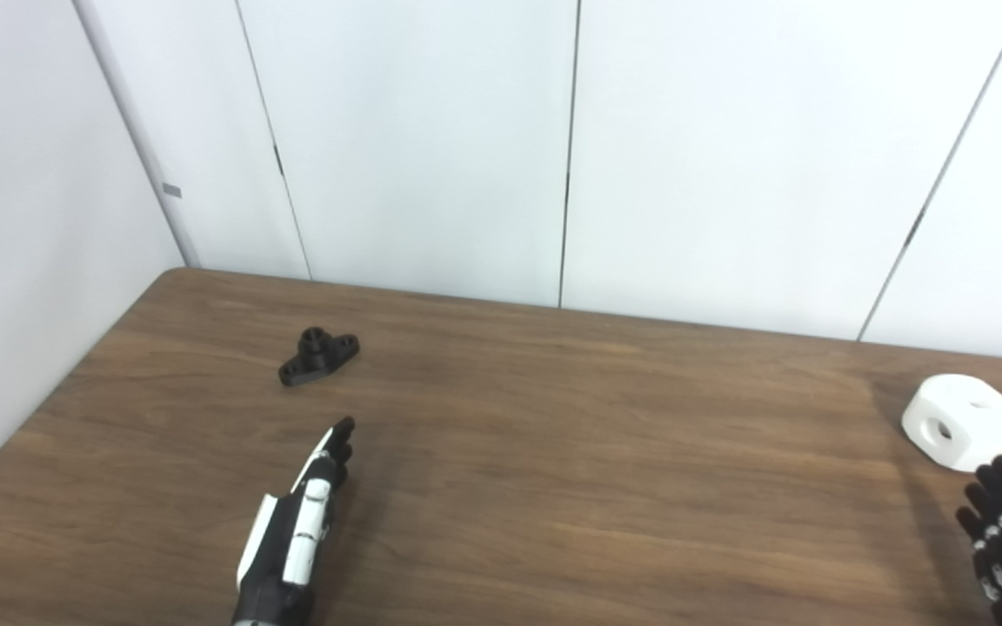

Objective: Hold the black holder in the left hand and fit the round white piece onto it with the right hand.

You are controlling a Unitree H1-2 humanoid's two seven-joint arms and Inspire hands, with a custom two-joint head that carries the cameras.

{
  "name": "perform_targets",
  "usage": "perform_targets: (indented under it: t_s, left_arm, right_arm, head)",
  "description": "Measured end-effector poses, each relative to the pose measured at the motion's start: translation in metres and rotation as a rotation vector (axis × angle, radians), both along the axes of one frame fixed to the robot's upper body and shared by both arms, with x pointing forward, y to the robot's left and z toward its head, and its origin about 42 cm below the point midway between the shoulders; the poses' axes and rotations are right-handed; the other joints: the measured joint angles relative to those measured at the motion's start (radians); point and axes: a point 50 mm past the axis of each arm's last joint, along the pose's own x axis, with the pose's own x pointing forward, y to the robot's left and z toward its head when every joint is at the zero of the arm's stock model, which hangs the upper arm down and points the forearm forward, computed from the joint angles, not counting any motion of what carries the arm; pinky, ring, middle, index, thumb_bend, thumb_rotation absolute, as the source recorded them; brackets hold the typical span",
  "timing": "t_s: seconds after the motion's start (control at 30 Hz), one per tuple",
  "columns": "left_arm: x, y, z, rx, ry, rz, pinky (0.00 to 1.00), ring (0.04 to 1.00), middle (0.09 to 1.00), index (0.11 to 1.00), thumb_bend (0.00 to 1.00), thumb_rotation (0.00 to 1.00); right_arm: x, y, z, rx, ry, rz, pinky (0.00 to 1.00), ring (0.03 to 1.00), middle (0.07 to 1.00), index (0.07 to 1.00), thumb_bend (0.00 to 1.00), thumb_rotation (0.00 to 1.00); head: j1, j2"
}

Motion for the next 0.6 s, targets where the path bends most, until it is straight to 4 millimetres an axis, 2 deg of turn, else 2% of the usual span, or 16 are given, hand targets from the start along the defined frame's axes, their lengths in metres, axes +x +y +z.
perform_targets:
  t_s: [0.07,0.13,0.17,0.23,0.3,0.47,0.6]
  left_arm:
    - [0.0,-0.001,0.0,0.018,0.002,0.0,1.0,0.996,0.996,0.968,0.48,0.97]
    - [0.001,-0.003,0.0,0.054,0.005,0.005,1.0,1.0,1.0,0.959,0.5,0.85]
    - [0.001,-0.004,0.0,0.068,0.006,0.007,1.0,1.0,1.0,0.957,0.51,0.83]
    - [0.001,-0.005,0.001,0.131,0.012,0.024,0.94,0.975,0.977,0.936,0.54,0.71]
    - [0.001,-0.007,0.007,0.216,0.012,0.054,0.93,0.968,0.972,0.93,0.56,0.66]
    - [0.003,-0.005,0.02,0.355,0.035,0.092,0.9,0.943,0.954,0.91,0.58,0.62]
    - [0.016,0.01,0.032,0.414,0.056,0.108,0.87,0.935,0.964,0.923,0.59,0.58]
  right_arm:
    - [0.0,-0.001,0.0,-0.004,-0.003,0.005,1.0,1.0,1.0,1.0,0.6,1.0]
    - [0.001,-0.002,0.0,-0.008,-0.005,0.008,1.0,1.0,1.0,1.0,0.61,1.0]
    - [0.001,-0.002,0.0,-0.009,-0.006,0.008,1.0,1.0,1.0,1.0,0.61,1.0]
    - [0.001,-0.003,0.0,-0.016,-0.008,0.006,1.0,1.0,1.0,1.0,0.61,1.0]
    - [0.001,-0.003,0.0,-0.024,-0.006,0.003,1.0,1.0,1.0,1.0,0.61,1.0]
    - [0.001,-0.004,0.001,-0.028,-0.007,-0.004,1.0,1.0,1.0,1.0,0.6,1.0]
    - [0.0,-0.005,0.001,-0.028,-0.007,-0.007,1.0,1.0,1.0,1.0,0.59,1.0]
  head:
    - [-0.005,0.002]
    - [-0.005,0.002]
    - [-0.005,0.002]
    - [-0.009,0.005]
    - [-0.009,0.003]
    - [-0.009,0.006]
    - [-0.014,0.006]
